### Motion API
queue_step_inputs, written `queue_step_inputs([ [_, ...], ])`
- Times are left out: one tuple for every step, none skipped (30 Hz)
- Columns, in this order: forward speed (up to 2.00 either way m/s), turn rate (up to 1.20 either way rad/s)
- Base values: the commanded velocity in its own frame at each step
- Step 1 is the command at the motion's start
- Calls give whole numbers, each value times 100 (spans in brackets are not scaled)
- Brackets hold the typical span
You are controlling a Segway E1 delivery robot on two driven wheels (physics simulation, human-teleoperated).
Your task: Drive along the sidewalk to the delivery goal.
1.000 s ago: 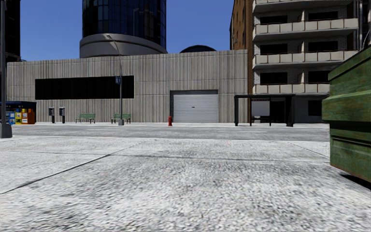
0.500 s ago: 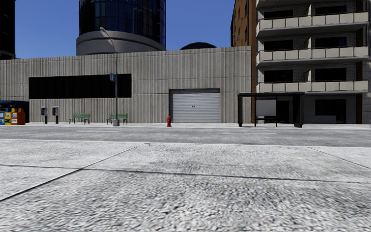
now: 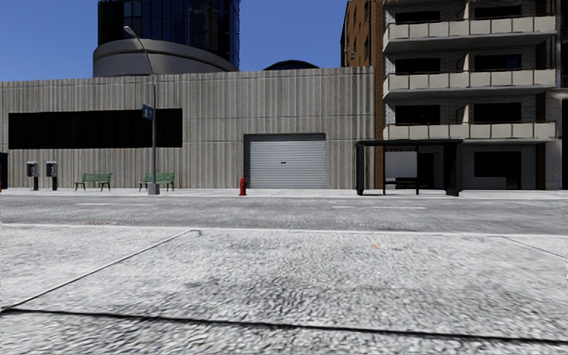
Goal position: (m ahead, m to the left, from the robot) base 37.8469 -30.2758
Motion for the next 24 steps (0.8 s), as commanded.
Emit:
queue_step_inputs([
  [200, -103],
  [200, -104],
  [200, -104],
  [200, -104],
  [200, -104],
  [200, -104],
  [200, -104],
  [200, -104],
  [200, -104],
  [200, -104],
  [200, -104],
  [200, -104],
  [200, -104],
  [200, -104],
  [200, -104],
  [200, -104],
  [200, -104],
  [200, -104],
  [200, -104],
  [200, -104],
  [200, -104],
  [200, -104],
  [200, -104],
  [200, -104],
])
